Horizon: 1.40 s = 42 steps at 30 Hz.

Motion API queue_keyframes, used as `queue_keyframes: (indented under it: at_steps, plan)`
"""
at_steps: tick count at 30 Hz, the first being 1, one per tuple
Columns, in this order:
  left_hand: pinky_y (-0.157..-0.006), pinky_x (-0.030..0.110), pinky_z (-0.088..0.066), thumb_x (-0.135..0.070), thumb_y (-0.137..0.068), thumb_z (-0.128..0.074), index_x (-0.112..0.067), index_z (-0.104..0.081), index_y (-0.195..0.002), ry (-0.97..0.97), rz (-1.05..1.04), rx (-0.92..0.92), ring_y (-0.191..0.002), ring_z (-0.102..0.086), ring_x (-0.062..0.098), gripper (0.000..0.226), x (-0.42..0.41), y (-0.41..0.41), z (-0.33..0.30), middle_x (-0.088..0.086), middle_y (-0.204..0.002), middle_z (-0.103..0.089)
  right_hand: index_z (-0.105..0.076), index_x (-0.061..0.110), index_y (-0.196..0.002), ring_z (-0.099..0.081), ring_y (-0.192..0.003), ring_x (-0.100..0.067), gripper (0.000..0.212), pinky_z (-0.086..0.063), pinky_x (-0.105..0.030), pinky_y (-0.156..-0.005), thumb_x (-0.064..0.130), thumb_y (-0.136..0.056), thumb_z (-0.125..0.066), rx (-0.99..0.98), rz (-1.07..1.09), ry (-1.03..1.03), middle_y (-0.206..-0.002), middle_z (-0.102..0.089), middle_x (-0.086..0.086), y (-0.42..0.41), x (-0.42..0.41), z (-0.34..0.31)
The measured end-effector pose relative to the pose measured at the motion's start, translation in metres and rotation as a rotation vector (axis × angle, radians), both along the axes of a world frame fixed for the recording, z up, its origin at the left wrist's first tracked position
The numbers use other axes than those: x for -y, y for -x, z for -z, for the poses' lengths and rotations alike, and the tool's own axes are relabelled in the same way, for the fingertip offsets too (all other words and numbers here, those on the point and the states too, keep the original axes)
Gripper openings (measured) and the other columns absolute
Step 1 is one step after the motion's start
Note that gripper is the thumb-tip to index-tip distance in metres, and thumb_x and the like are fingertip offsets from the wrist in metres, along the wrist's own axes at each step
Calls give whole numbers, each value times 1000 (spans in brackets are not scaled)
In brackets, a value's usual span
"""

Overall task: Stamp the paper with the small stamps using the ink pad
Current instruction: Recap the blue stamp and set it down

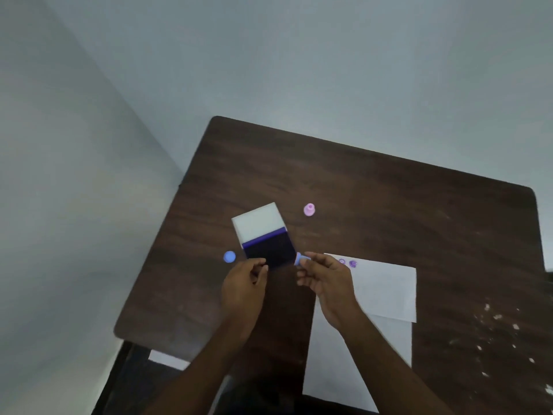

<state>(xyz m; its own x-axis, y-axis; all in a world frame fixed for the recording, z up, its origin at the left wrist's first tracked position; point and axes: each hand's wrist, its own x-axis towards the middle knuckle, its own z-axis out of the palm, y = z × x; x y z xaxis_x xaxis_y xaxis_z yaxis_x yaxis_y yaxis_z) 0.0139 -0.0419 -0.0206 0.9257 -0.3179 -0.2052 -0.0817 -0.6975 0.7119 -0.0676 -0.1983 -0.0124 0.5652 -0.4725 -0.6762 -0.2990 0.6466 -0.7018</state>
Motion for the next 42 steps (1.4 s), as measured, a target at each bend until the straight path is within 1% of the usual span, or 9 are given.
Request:
queue_keyframes:
  at_steps: [4, 7, 14, 20, 23, 28, 31, 36, 42]
  plan:
    - [-83, 34, -53, -20, -84, -69, -16, -69, -107, 24, -159, 9, -86, -64, 13, 23, -32, -23, 8, -2, -94, -68, -73, 10, -98, -69, -84, -28, 18, -56, -32, -71, 15, -81, -71, 58, -102, -125, -96, -72, -18, -24, -29, -2]
    - [-83, 31, -52, -19, -81, -73, -18, -65, -112, 24, -198, 24, -92, -61, 13, 32, -46, -37, 20, -4, -101, -63, -73, 8, -100, -68, -82, -24, 21, -56, -31, -71, 19, -82, -69, 51, -113, -174, -96, -72, -18, -38, -44, -1]
    - [-89, 37, -53, -26, -77, -76, -25, -56, -126, -58, -121, -41, -103, -55, 12, 52, -52, -58, 42, -5, -115, -57, -73, 3, -95, -68, -76, -24, 23, -56, -33, -67, 19, -79, -70, -16, -89, -247, -87, -73, -18, -57, -70, 3]
    - [-89, 24, -43, -29, -77, -76, -26, -57, -124, -128, -42, 5, -107, -51, 12, 51, -50, -64, 47, -4, -117, -57, -75, 3, -88, -69, -74, -25, 17, -56, -35, -68, 17, -80, -68, -26, -31, -292, -85, -73, -18, -66, -74, 5]
    - [-88, 20, -37, -25, -77, -76, -25, -60, -119, -129, -36, 21, -107, -52, 13, 45, -49, -66, 48, -3, -116, -58, -72, 1, -93, -69, -73, -25, 18, -55, -35, -67, 15, -83, -65, -31, -1, -288, -85, -72, -18, -69, -75, 6]
    - [-87, 26, -46, -26, -77, -76, -23, -65, -109, -97, -19, 51, -99, -54, 10, 34, -52, -70, 48, -4, -108, -62, -71, 0, -95, -68, -73, -25, 20, -55, -35, -66, 14, -83, -65, -36, 28, -279, -84, -72, -18, -71, -79, 6]
    - [-83, 23, -48, -28, -79, -74, -23, -65, -108, -30, -79, -16, -92, -57, 6, 31, -52, -71, 42, -7, -103, -65, -71, 0, -97, -68, -73, -25, 21, -55, -35, -67, 15, -82, -66, -36, 40, -284, -84, -72, -18, -72, -80, 6]
    - [-71, 3, -40, -21, -77, -76, -25, -66, -108, 178, -203, -165, -87, -61, -3, 32, -55, -71, 28, -15, -98, -66, -70, 0, -99, -69, -72, -24, 22, -55, -35, -66, 15, -83, -65, -37, 77, -292, -84, -72, -18, -73, -79, 6]
    - [-80, 16, -52, -14, -78, -76, -21, -68, -109, 426, -138, -244, -95, -66, 2, 33, -54, -68, 8, -10, -103, -70, -70, -1, -98, -69, -72, -25, 21, -56, -36, -67, 13, -83, -63, -9, 110, -323, -83, -71, -18, -74, -79, 5]
